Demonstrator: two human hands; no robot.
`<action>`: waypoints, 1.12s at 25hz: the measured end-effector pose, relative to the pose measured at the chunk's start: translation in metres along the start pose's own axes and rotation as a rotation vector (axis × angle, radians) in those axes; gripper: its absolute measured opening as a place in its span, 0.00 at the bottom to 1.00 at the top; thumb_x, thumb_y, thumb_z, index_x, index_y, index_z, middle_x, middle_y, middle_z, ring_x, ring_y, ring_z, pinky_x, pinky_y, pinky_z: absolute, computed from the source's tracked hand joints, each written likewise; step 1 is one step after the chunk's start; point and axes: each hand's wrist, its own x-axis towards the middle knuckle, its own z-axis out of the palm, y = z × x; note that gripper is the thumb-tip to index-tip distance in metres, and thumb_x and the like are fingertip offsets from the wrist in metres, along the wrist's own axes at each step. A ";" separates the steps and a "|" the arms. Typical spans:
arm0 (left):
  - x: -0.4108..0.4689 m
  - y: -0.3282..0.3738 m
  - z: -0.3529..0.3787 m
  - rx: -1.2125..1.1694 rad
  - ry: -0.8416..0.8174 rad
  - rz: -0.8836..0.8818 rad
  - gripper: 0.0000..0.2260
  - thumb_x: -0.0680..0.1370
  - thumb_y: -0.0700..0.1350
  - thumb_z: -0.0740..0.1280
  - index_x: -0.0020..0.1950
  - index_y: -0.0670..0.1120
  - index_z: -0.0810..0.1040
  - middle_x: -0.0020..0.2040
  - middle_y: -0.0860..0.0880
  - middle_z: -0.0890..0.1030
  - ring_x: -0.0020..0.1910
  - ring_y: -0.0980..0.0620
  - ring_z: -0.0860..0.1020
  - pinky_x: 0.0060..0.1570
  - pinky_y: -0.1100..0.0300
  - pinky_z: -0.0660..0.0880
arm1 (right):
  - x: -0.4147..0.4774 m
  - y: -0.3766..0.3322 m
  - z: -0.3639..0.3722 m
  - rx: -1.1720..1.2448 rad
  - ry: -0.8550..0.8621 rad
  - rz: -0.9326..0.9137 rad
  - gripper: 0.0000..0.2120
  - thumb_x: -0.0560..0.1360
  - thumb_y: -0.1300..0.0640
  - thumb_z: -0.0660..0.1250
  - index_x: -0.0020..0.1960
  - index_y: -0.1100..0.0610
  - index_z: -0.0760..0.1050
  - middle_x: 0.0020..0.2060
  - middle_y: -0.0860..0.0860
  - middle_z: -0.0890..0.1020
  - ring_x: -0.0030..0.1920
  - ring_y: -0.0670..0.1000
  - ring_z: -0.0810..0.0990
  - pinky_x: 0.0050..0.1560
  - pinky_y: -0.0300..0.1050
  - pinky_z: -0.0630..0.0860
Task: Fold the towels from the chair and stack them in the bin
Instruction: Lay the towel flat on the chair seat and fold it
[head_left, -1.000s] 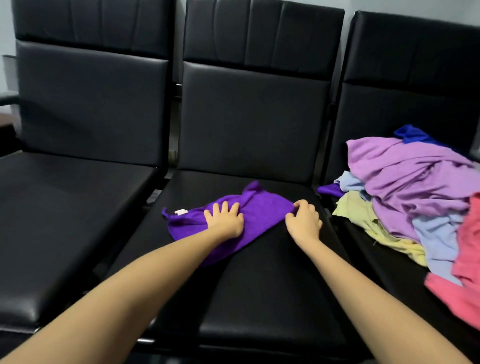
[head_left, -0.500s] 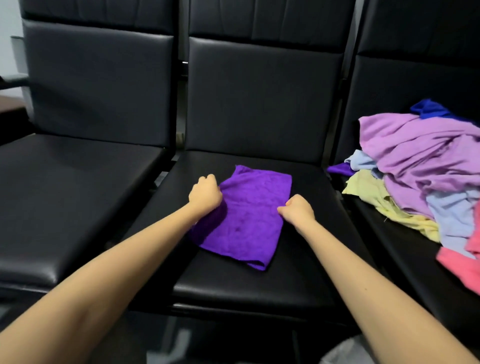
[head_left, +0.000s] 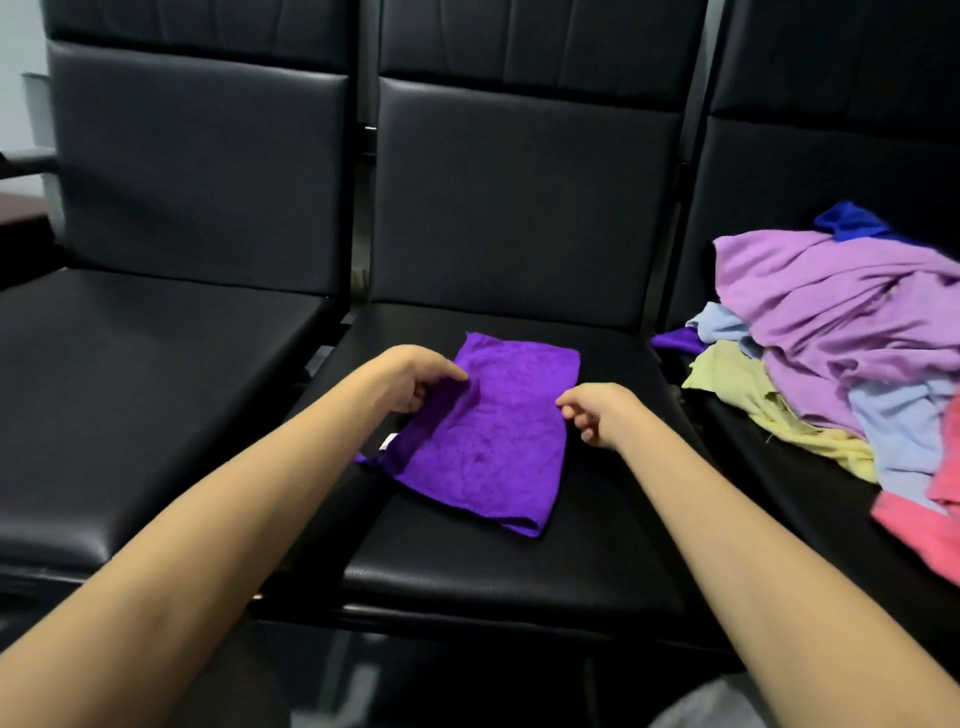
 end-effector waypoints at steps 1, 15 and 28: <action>0.000 0.003 -0.005 -0.084 -0.015 -0.001 0.15 0.74 0.45 0.70 0.33 0.47 0.67 0.30 0.51 0.66 0.26 0.55 0.62 0.24 0.66 0.59 | 0.001 -0.006 -0.004 0.115 -0.032 0.003 0.15 0.79 0.65 0.57 0.33 0.59 0.67 0.18 0.49 0.72 0.13 0.41 0.63 0.13 0.30 0.56; -0.002 0.011 -0.019 -0.364 -0.150 0.249 0.04 0.78 0.43 0.65 0.44 0.45 0.75 0.29 0.50 0.81 0.28 0.57 0.80 0.31 0.67 0.76 | 0.012 -0.027 -0.028 0.258 -0.160 -0.139 0.07 0.79 0.57 0.61 0.42 0.54 0.70 0.38 0.52 0.76 0.37 0.47 0.75 0.40 0.39 0.75; -0.010 -0.007 -0.009 0.160 0.075 0.141 0.07 0.73 0.38 0.70 0.43 0.42 0.73 0.47 0.45 0.72 0.52 0.51 0.72 0.32 0.64 0.76 | 0.012 -0.012 -0.021 -0.285 -0.132 0.010 0.09 0.76 0.58 0.67 0.39 0.58 0.71 0.29 0.51 0.73 0.33 0.47 0.72 0.34 0.37 0.72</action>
